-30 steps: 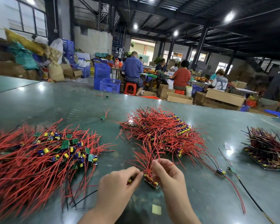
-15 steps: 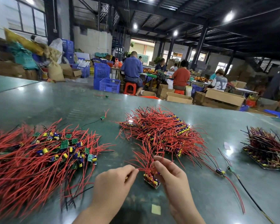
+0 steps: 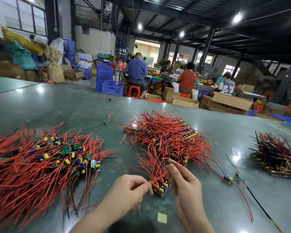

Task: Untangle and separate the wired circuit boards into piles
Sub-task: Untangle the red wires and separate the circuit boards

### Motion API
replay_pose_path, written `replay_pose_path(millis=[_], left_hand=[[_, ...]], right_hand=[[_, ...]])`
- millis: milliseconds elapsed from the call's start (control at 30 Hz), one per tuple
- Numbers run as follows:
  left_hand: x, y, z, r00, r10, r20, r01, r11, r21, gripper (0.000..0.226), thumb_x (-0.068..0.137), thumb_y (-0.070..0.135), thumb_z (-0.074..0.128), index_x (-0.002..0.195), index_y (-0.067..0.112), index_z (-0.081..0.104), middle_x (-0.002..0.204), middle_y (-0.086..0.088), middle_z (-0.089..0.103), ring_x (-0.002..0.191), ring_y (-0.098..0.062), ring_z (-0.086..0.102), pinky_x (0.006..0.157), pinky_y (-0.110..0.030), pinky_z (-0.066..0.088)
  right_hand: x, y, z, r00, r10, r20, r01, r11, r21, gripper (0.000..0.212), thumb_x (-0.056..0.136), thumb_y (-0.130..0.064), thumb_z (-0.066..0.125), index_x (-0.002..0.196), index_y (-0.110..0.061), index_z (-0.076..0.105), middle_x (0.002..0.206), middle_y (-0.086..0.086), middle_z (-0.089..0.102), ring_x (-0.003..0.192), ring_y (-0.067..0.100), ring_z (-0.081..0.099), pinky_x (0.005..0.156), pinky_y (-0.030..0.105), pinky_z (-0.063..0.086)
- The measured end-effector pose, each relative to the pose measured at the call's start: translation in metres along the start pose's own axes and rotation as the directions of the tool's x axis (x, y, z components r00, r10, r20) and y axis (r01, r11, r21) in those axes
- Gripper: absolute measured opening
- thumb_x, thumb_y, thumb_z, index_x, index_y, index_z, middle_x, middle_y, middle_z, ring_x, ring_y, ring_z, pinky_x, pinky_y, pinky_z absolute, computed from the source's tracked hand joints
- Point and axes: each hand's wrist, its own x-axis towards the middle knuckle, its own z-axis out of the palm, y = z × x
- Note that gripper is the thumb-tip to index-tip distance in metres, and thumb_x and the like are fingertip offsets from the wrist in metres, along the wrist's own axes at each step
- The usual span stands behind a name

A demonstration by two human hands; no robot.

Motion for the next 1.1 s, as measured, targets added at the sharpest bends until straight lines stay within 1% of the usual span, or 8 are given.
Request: replay_pose_path(millis=[100, 267, 433, 600, 767, 833, 900, 1100], left_hand=[[-0.004, -0.006, 0.005, 0.949, 0.254, -0.185, -0.04, 0.682, 0.73, 0.016, 0.085, 0.045, 0.056, 0.075, 0.036, 0.064, 0.053, 0.012, 0.059, 0.049, -0.006, 0.053, 0.047, -0.023, 0.04], [-0.001, -0.017, 0.008, 0.845, 0.526, -0.1, -0.142, 0.401, 0.905, 0.031, 0.076, 0.037, 0.055, 0.049, 0.022, 0.058, 0.036, 0.005, 0.048, 0.029, -0.015, 0.048, 0.032, -0.016, 0.03], [-0.002, -0.013, 0.009, 0.83, 0.554, -0.056, -0.092, 0.235, 0.968, 0.036, 0.055, 0.029, 0.085, 0.047, 0.019, 0.051, 0.036, 0.0, 0.042, 0.026, -0.015, 0.043, 0.033, -0.016, 0.027], [-0.003, -0.015, 0.014, 0.836, 0.547, -0.047, -0.094, 0.228, 0.969, 0.043, 0.033, 0.025, 0.092, 0.047, 0.02, 0.051, 0.037, -0.001, 0.04, 0.027, -0.015, 0.044, 0.033, -0.015, 0.027], [-0.003, -0.015, 0.025, 0.794, 0.607, 0.043, -0.172, 0.156, 0.973, 0.027, 0.04, 0.025, 0.084, 0.051, 0.021, 0.06, 0.039, -0.002, 0.039, 0.029, -0.014, 0.041, 0.034, -0.017, 0.025], [-0.003, -0.017, 0.03, 0.748, 0.661, 0.056, -0.196, 0.14, 0.971, 0.006, 0.054, 0.02, 0.07, 0.054, 0.022, 0.064, 0.04, 0.001, 0.038, 0.03, -0.014, 0.04, 0.035, -0.016, 0.025], [-0.002, -0.017, 0.03, 0.729, 0.683, 0.042, -0.204, 0.158, 0.966, 0.015, 0.066, 0.019, 0.056, 0.057, 0.022, 0.067, 0.041, 0.003, 0.039, 0.031, -0.014, 0.041, 0.035, -0.016, 0.025], [-0.002, -0.018, 0.026, 0.761, 0.642, -0.088, -0.231, 0.396, 0.889, 0.032, 0.083, 0.033, 0.046, 0.059, 0.021, 0.062, 0.039, 0.004, 0.047, 0.029, -0.018, 0.044, 0.031, -0.016, 0.024]], right_hand=[[0.002, 0.003, -0.004, 0.989, 0.147, -0.024, -0.146, 0.989, 0.031, 0.014, 0.084, 0.0, 0.061, 0.086, -0.006, 0.073, 0.073, 0.007, 0.072, 0.06, 0.008, 0.066, 0.055, 0.016, 0.053], [0.005, 0.004, -0.006, 0.989, 0.139, -0.047, -0.141, 0.989, -0.045, 0.022, 0.083, -0.006, 0.065, 0.105, -0.003, 0.066, 0.077, 0.009, 0.067, 0.058, 0.007, 0.06, 0.055, 0.014, 0.052], [0.002, 0.01, 0.0, 0.943, 0.333, -0.018, -0.332, 0.943, 0.031, 0.031, 0.078, -0.013, 0.069, 0.1, 0.007, 0.06, 0.079, 0.016, 0.07, 0.054, 0.012, 0.064, 0.051, 0.018, 0.054], [0.0, 0.007, 0.002, 0.919, 0.394, 0.024, -0.393, 0.908, 0.143, 0.031, 0.076, -0.013, 0.069, 0.093, 0.012, 0.061, 0.087, 0.021, 0.071, 0.053, 0.012, 0.063, 0.049, 0.019, 0.054], [-0.001, 0.009, 0.003, 0.99, 0.134, 0.033, -0.121, 0.961, -0.248, 0.008, 0.087, -0.009, 0.062, 0.091, -0.004, 0.067, 0.068, 0.006, 0.071, 0.046, 0.004, 0.049, 0.045, 0.014, 0.043], [0.003, 0.007, -0.001, 1.0, -0.019, 0.023, 0.027, 0.907, -0.421, 0.014, 0.089, -0.011, 0.059, 0.083, -0.008, 0.072, 0.061, 0.002, 0.069, 0.043, 0.003, 0.044, 0.043, 0.013, 0.037], [0.005, 0.005, -0.004, 0.995, -0.096, 0.021, 0.094, 0.875, -0.475, 0.023, 0.091, -0.011, 0.055, 0.076, -0.012, 0.073, 0.061, 0.002, 0.069, 0.044, 0.003, 0.044, 0.045, 0.014, 0.037], [0.002, 0.001, -0.001, 0.999, -0.034, -0.013, 0.033, 0.999, -0.032, 0.019, 0.092, -0.004, 0.052, 0.084, -0.009, 0.069, 0.071, 0.007, 0.067, 0.052, 0.01, 0.057, 0.052, 0.018, 0.051]])
